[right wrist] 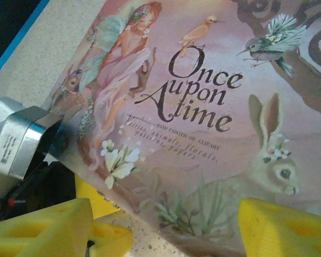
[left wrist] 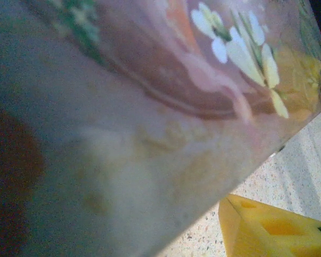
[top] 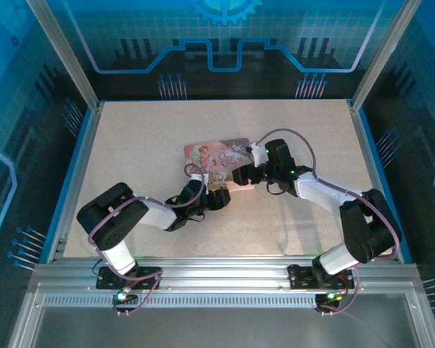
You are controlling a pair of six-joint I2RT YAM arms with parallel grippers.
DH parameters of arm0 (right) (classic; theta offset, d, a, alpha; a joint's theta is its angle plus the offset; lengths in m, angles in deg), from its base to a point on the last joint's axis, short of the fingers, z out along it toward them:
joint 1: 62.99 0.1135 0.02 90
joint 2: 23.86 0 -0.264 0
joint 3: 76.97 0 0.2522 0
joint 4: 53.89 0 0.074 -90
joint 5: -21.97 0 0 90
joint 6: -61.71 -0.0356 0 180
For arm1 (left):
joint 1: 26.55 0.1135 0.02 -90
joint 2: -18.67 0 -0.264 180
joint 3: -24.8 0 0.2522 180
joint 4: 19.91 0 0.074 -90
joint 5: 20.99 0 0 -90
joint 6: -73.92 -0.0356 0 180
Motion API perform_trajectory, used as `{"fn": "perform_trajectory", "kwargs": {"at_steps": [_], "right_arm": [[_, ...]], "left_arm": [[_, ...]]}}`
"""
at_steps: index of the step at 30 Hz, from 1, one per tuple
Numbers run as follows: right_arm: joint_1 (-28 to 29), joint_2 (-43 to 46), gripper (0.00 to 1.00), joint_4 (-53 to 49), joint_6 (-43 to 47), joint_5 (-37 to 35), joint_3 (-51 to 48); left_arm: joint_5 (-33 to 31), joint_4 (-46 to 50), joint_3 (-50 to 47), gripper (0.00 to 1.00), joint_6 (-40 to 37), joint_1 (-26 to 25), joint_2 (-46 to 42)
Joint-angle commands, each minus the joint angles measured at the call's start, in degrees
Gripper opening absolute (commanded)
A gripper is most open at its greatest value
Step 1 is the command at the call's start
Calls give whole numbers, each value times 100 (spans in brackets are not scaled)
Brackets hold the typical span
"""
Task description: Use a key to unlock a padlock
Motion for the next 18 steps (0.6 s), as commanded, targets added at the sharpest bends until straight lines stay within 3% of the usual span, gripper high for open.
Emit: {"fn": "perform_trajectory", "kwargs": {"at_steps": [1, 18], "right_arm": [[65, -195, 71, 226, 56, 42, 235], [175, -395, 70, 556, -82, 18, -176]], "left_arm": [[-98, -465, 78, 55, -169, -28, 129], [-278, -863, 312, 46, -187, -75, 492]]}}
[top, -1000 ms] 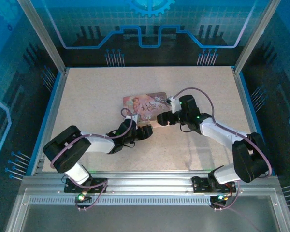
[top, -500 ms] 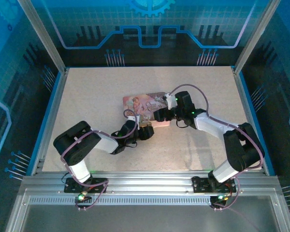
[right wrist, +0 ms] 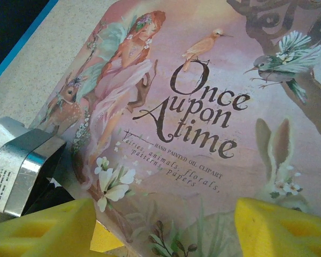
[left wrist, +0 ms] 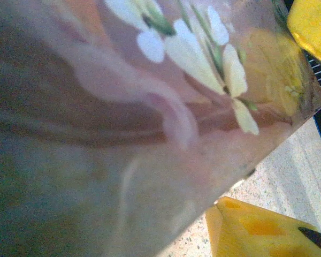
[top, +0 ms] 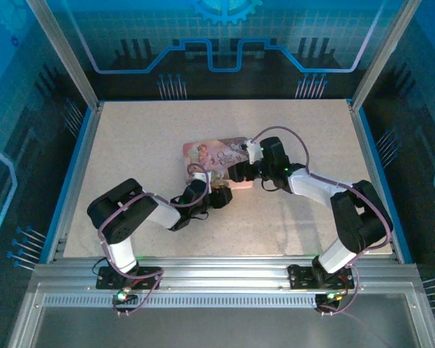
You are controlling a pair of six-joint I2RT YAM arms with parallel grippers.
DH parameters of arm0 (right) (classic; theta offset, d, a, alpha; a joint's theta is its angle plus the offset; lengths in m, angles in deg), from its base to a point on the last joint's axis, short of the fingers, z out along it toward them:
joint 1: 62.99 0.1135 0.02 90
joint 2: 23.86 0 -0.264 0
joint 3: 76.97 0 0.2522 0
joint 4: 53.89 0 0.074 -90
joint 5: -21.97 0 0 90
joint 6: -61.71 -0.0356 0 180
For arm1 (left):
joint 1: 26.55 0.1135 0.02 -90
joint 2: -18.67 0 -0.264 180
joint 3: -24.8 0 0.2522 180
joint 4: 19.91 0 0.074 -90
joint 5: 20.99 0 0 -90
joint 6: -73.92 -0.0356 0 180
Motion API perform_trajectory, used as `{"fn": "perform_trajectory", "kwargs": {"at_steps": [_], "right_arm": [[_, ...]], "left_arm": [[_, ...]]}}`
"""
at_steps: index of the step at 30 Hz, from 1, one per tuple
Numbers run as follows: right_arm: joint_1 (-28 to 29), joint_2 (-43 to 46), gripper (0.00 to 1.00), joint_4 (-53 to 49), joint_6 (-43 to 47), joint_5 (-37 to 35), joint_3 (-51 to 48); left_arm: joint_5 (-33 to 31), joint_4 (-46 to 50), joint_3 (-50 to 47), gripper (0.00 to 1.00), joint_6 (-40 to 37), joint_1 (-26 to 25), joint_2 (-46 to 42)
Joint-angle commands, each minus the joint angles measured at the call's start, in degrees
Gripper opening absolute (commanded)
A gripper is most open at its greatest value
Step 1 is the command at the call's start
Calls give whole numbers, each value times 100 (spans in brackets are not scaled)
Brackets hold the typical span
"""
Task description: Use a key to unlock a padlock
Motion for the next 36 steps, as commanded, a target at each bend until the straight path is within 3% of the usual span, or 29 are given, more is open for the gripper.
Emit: {"fn": "perform_trajectory", "kwargs": {"at_steps": [1, 19, 26, 36], "right_arm": [[96, -67, 70, 53, -92, 23, -220], [133, -53, 70, 234, -221, 35, -339], [128, -45, 70, 273, -278, 33, -374], [129, 196, 69, 581, -171, 196, -517]], "left_arm": [[-206, -315, 156, 45, -144, -38, 89], [-1058, -1679, -250, 40, 501, -217, 311], [-1335, -1182, -162, 37, 833, -298, 287], [-1356, -707, -13, 25, 906, -340, 117]]}}
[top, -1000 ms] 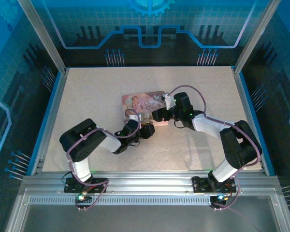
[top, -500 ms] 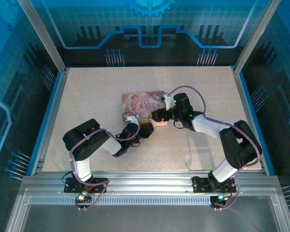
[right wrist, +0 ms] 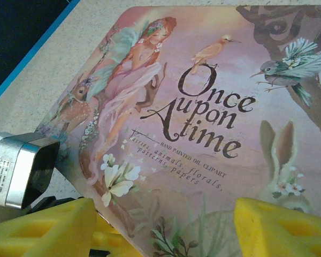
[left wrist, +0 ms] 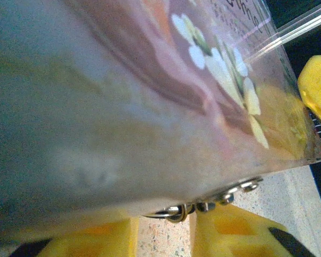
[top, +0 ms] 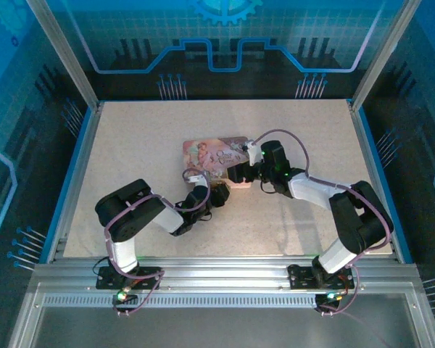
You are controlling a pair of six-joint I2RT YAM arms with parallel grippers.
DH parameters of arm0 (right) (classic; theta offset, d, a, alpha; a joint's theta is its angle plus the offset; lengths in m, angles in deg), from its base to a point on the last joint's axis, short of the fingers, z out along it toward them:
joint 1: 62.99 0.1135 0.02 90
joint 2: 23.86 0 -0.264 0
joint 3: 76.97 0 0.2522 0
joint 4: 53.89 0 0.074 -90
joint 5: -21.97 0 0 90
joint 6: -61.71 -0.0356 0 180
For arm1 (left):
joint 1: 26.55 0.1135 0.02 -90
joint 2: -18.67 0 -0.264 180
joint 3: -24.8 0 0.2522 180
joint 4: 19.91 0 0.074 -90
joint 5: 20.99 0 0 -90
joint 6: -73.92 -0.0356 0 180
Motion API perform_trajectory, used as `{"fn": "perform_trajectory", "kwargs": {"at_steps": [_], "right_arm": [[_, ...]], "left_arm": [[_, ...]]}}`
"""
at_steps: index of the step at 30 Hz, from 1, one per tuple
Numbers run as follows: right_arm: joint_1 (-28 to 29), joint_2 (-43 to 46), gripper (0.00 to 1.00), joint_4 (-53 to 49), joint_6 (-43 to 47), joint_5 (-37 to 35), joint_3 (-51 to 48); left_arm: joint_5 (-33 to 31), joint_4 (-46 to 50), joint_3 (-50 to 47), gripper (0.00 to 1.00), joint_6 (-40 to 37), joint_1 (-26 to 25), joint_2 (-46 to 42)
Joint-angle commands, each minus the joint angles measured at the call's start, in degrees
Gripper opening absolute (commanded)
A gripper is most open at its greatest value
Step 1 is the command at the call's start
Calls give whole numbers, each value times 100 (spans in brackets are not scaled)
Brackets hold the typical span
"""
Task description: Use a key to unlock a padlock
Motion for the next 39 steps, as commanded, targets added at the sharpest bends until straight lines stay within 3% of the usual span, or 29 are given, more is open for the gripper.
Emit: {"fn": "perform_trajectory", "kwargs": {"at_steps": [1, 12, 21, 28, 39], "right_arm": [[80, 218, 70, -39, 32, 204, -216], [-45, 1472, 72, 88, 471, 210, -943], [-42, 1825, 67, 852, 181, 792, -2204], [-48, 1316, 60, 1790, 433, 1093, -2741], [-48, 200, 57, 2856, 651, 1449, -2585]], "left_arm": [[-39, 115, 140, 24, 65, -31, -177], [298, 636, 209, 23, 324, -28, -369], [733, 1271, 419, 22, 509, -12, -595], [1037, 1239, 421, 22, 771, 30, -665], [1164, 1559, 458, 22, 872, 26, -961]]}}
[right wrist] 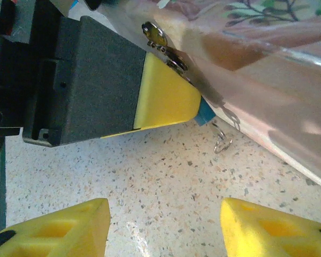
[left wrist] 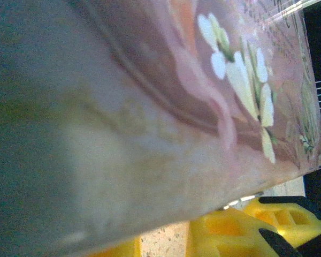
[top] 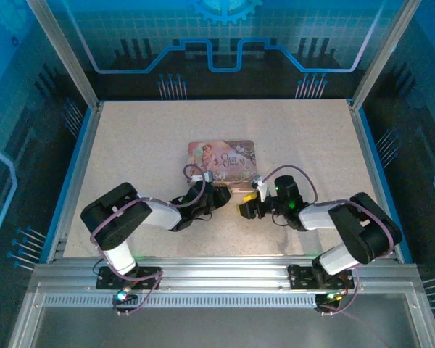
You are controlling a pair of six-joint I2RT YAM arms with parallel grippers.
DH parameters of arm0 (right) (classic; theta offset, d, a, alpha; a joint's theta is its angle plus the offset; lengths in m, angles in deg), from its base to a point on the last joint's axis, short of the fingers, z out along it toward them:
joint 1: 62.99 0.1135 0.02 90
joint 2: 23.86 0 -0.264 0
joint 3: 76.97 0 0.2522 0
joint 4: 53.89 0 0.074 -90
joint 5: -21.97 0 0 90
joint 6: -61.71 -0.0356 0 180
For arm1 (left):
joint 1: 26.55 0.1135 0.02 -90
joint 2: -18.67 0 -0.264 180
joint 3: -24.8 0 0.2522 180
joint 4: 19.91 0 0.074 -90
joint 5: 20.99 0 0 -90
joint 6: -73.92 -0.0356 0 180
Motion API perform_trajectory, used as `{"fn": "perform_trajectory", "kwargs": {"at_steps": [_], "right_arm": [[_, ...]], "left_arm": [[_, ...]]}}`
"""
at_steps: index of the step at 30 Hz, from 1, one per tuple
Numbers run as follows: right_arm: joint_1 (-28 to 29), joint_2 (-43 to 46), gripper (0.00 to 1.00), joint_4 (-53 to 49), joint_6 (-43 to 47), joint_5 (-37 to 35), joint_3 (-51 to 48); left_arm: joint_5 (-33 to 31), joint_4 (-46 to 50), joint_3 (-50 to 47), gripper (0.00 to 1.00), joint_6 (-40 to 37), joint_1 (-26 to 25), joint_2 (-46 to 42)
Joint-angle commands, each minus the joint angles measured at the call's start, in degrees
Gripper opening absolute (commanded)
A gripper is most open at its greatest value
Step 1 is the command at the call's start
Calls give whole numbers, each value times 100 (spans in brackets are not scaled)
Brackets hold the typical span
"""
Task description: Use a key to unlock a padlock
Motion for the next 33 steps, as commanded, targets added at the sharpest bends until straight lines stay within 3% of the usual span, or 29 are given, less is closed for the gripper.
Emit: {"fn": "perform_trajectory", "kwargs": {"at_steps": [1, 33], "right_arm": [[-31, -210, 56, 465, 206, 237, 149], [-293, -1655, 46, 1597, 498, 741, 716]], "left_arm": [[315, -106, 177, 22, 254, 2, -248], [671, -35, 283, 21, 540, 40, -357]]}}
